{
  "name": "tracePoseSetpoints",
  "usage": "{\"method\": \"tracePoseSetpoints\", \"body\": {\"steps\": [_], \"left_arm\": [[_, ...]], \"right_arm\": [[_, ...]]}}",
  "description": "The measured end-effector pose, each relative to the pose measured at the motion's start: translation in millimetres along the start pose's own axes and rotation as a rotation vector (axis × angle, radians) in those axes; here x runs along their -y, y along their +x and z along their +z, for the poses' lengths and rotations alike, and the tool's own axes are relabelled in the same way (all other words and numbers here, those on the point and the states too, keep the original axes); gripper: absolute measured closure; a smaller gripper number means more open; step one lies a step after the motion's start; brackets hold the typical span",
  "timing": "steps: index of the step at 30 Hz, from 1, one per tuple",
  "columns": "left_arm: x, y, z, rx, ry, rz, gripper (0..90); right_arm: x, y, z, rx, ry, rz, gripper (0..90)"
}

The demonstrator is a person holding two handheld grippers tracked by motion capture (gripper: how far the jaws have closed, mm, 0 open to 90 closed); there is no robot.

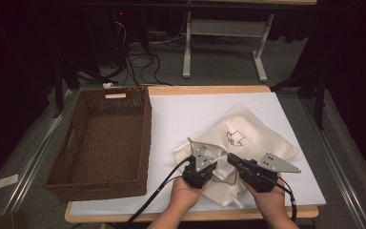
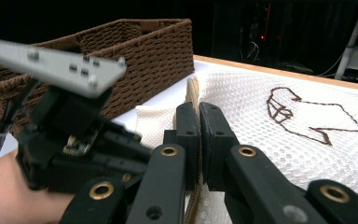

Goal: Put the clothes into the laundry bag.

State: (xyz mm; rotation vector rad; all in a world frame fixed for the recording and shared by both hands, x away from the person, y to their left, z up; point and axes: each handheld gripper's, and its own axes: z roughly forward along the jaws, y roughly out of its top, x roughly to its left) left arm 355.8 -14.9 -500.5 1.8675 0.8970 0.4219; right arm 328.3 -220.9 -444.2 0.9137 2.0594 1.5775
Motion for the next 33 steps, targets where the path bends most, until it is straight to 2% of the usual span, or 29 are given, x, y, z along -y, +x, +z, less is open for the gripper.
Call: {"method": "tracePoseSetpoints", "body": {"steps": [3, 6, 13, 16, 18, 19, 22, 24, 27, 30, 33], "left_arm": [[-8.1, -1.8, 6.6, 0.003, -0.021, 0.0, 87.6], [-12.3, -6.7, 18.4, 0.012, -0.018, 0.007, 87.6], [-20.7, -25.6, 44.9, 0.073, -0.038, 0.007, 87.6], [-22.6, -33.0, 48.3, 0.102, -0.054, 0.014, 87.3], [-22.6, -34.1, 45.1, 0.108, -0.051, 0.033, 85.3], [-22.1, -33.2, 42.6, 0.11, -0.051, 0.042, 81.6], [-19.6, -25.4, 28.8, 0.122, -0.059, 0.041, 63.3], [-16.1, -20.4, 16.3, 0.126, -0.076, 0.039, 54.8], [-8.5, -14.1, -2.0, 0.097, -0.092, 0.069, 44.1], [1.3, -4.3, -13.5, 0.076, -0.076, 0.069, 40.0], [11.9, 6.0, -18.4, 0.072, -0.06, 0.027, 38.6]], "right_arm": [[0.4, 0.3, -0.4, 0.001, 0.002, 0.003, 87.9], [0.6, -0.9, -1.3, -0.005, 0.0, 0.004, 88.0], [1.4, -4.2, -5.3, 0.002, -0.005, 0.02, 88.0], [1.2, -6.8, -7.1, 0.007, -0.012, 0.03, 88.0], [1.0, -7.7, -8.5, 0.008, -0.012, 0.031, 88.0], [1.0, -8.0, -8.7, 0.009, -0.013, 0.028, 88.0], [0.9, -8.1, -8.9, 0.009, -0.014, 0.025, 88.0], [0.9, -7.3, -8.9, 0.013, -0.013, 0.023, 87.9], [0.4, -6.8, -8.7, 0.016, -0.013, 0.017, 88.0], [0.2, -6.8, -8.1, 0.013, -0.014, 0.016, 87.9], [0.2, -5.9, -7.5, 0.019, -0.012, 0.017, 88.0]]}}
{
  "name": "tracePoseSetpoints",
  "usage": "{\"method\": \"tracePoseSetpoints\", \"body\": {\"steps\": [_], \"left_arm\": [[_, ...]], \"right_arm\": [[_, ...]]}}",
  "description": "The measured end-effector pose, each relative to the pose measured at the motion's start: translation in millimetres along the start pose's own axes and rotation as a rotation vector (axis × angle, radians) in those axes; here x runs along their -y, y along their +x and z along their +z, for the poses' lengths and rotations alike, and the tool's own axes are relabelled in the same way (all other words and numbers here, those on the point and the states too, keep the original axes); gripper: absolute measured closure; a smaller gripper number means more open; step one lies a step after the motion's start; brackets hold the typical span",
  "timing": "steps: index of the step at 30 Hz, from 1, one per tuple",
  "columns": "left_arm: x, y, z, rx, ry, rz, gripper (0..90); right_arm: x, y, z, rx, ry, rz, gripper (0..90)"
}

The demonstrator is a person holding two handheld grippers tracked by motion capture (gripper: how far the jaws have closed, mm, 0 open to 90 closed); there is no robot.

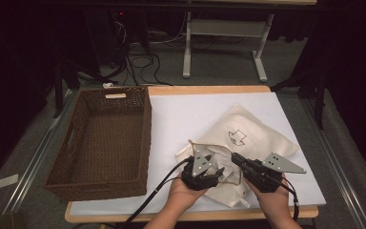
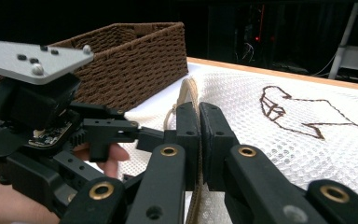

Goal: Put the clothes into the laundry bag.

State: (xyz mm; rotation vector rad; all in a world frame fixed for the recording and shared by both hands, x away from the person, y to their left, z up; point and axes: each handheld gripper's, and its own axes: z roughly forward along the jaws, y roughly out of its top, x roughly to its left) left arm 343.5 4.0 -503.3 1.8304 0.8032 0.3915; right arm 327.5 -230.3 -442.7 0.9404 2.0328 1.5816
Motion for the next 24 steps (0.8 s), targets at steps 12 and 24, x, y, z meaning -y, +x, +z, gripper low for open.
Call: {"method": "tracePoseSetpoints", "body": {"steps": [12, 24], "left_arm": [[4.4, -24.5, 18.7, 0.095, 0.108, 0.029, 86.5], [-13.9, -18.2, 55.5, -0.006, 0.125, 0.009, 87.6]], "right_arm": [[0.3, 1.0, 0.5, -0.001, 0.002, -0.001, 87.9], [1.3, 2.1, 2.2, -0.009, 0.01, 0.002, 87.9]]}}
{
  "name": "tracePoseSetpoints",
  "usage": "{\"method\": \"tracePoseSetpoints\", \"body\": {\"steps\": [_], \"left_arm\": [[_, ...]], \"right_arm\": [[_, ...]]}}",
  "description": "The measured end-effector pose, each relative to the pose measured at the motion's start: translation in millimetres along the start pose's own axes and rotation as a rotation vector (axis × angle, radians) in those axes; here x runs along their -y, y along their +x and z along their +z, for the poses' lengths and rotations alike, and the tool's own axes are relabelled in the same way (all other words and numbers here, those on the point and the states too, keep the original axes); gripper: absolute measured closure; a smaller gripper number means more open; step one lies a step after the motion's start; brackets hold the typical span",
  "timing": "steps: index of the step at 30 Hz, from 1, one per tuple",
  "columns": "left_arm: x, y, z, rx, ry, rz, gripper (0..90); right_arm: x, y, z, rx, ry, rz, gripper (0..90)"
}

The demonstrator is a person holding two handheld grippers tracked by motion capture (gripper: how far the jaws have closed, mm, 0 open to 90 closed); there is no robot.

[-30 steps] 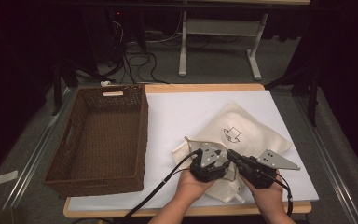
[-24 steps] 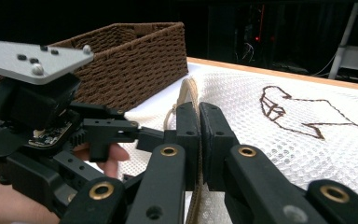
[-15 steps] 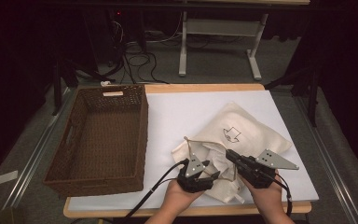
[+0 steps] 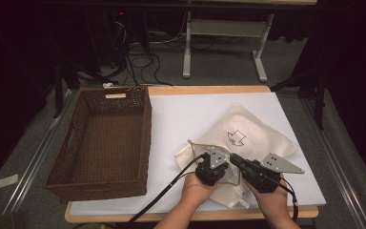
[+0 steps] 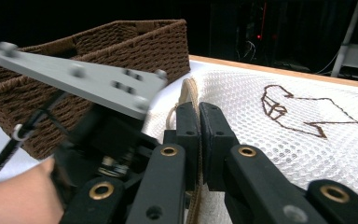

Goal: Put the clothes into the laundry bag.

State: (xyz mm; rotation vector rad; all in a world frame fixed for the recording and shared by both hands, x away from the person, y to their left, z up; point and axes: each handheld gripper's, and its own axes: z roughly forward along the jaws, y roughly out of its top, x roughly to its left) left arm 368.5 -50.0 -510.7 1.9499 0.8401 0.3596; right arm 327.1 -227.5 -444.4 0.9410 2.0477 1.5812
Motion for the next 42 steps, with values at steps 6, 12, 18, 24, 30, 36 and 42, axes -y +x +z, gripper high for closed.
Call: {"method": "tracePoseSetpoints", "body": {"steps": [6, 12, 18, 24, 30, 36, 42], "left_arm": [[4.1, 0.0, -9.9, 0.038, -0.029, -0.009, 67.1], [16.0, 10.4, -52.3, 0.045, -0.062, 0.021, 50.0], [28.9, 30.3, -109.4, -0.004, -0.094, -0.007, 51.2], [42.0, 25.8, -124.9, -0.016, -0.14, 0.027, 51.1], [43.6, 23.1, -122.3, -0.004, -0.142, 0.021, 51.0], [44.7, 28.0, -124.1, -0.021, -0.164, 0.0, 50.1], [44.9, 30.6, -125.3, -0.031, -0.177, -0.015, 49.0]], "right_arm": [[0.8, -1.0, -0.4, -0.002, 0.001, -0.006, 87.9], [2.2, 0.9, -1.5, -0.003, 0.013, -0.001, 87.9], [9.3, 5.8, 3.0, -0.015, 0.088, -0.011, 87.8], [30.7, 18.5, 15.8, -0.024, 0.236, -0.044, 87.8], [48.8, 21.8, 30.7, -0.026, 0.369, -0.039, 87.9], [63.9, 20.2, 40.0, -0.014, 0.467, -0.049, 88.0], [64.9, 19.2, 40.0, -0.018, 0.458, -0.046, 87.9]]}}
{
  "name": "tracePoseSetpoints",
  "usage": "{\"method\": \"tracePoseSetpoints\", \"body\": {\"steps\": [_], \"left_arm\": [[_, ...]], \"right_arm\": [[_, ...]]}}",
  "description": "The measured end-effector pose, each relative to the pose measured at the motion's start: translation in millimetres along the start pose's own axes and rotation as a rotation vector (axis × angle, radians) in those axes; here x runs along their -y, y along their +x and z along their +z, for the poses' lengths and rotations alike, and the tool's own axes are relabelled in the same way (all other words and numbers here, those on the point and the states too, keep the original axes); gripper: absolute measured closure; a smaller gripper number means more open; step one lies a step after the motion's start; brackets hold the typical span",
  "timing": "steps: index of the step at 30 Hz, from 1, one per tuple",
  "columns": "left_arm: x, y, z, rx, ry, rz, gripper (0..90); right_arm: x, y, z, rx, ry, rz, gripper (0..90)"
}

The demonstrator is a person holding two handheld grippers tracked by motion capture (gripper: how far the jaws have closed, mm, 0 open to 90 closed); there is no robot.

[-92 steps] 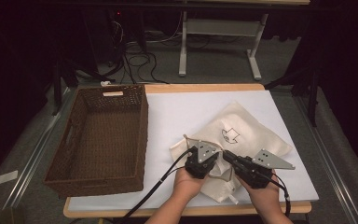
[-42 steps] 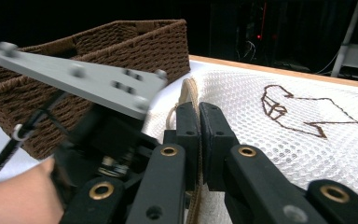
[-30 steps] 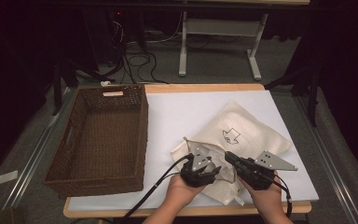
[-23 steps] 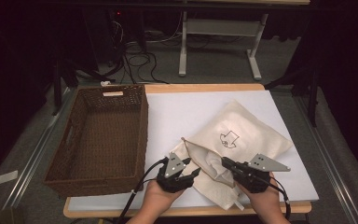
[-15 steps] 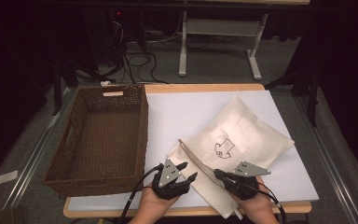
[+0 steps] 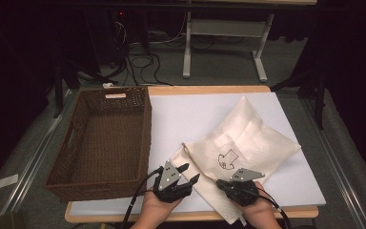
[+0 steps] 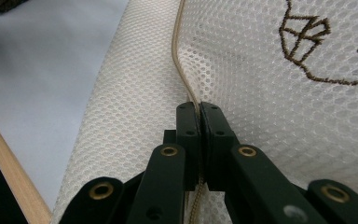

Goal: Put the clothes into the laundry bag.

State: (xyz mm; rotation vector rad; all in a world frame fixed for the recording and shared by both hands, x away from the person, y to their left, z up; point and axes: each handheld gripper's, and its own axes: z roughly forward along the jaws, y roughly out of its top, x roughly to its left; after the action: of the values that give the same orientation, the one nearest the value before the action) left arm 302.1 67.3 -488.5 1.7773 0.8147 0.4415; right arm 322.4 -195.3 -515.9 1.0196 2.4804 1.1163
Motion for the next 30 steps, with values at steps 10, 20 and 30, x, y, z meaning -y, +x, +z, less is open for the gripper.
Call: {"method": "tracePoseSetpoints", "body": {"steps": [10, 20, 30], "left_arm": [[-1.3, -0.1, 4.9, -0.015, -0.006, -0.006, 47.6], [-4.2, 5.3, 9.7, -0.081, -0.047, -0.008, 46.4], [-9.4, 7.7, 19.1, -0.092, -0.065, -0.014, 45.6]], "right_arm": [[1.3, 0.6, -2.2, -0.015, -0.018, 0.005, 81.3], [-6.2, 0.7, -40.2, -0.004, -0.185, 0.035, 68.3], [9.5, -38.1, -73.6, 0.188, -0.238, 0.193, 63.2]]}}
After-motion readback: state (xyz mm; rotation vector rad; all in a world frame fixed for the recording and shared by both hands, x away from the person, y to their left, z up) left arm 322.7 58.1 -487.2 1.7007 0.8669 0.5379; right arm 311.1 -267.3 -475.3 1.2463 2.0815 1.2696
